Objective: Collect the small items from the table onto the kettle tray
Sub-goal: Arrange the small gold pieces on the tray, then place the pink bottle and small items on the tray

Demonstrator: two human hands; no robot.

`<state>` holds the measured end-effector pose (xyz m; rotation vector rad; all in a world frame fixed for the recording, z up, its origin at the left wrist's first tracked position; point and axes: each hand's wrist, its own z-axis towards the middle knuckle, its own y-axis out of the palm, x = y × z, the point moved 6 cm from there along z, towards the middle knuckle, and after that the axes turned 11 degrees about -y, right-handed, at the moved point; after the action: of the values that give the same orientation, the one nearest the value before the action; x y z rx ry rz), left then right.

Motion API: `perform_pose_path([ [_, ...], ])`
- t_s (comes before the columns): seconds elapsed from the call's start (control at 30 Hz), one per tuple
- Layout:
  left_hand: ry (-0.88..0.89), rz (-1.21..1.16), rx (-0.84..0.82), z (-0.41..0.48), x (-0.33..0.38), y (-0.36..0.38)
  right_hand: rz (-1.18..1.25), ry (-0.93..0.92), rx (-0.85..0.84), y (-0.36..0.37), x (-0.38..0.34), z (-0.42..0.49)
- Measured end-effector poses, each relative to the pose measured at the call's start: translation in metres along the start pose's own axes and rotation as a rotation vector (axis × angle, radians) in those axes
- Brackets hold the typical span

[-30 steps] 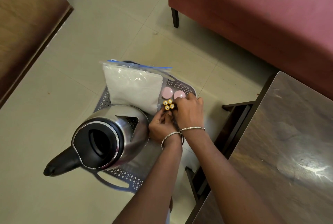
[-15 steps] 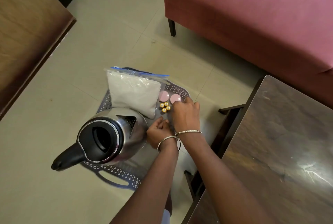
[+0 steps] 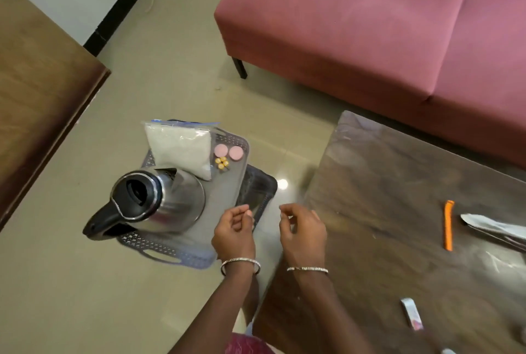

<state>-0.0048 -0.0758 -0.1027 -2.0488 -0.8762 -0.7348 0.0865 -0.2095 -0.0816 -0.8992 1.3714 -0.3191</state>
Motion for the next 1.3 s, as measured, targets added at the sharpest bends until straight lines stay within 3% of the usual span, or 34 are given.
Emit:
perform_pose_path([
  [0.47,0.02,0.3,-0.446,-0.226,-0.116,0.105,-0.044,0.218,0.186,-0.213,0.177,-0.184],
  [0.63,0.128,0.537,-0.492,-0.271,-0.143,0.147,-0.06,0.363,0.282,-0.269,0.245,-0.239],
  [0.73,0.292,0.758,-0.525,-0.285,-0.153,0.171,-0.088,0.415,0.302,-0.29,0.277,-0.262],
  [0.97,0.597,1.156,-0.538,-0.29,-0.164,0.215,-0.056,0.595,0.11,-0.286,0.333,-0.285],
  [1.1,0.689,1.27,-0.436,-0.293,-0.164,0.227,0.071,0.488,-0.14,-0.256,0.337,-0.282],
  [1.2,0.652,1.183,-0.439,-0.292,-0.168,0.226,0.059,0.334,-0.297,-0.231,0.324,-0.274],
  [1.3,0.528,0.96,-0.431,-0.288,-0.17,0.214,-0.011,0.267,-0.311,-0.219,0.317,-0.262],
])
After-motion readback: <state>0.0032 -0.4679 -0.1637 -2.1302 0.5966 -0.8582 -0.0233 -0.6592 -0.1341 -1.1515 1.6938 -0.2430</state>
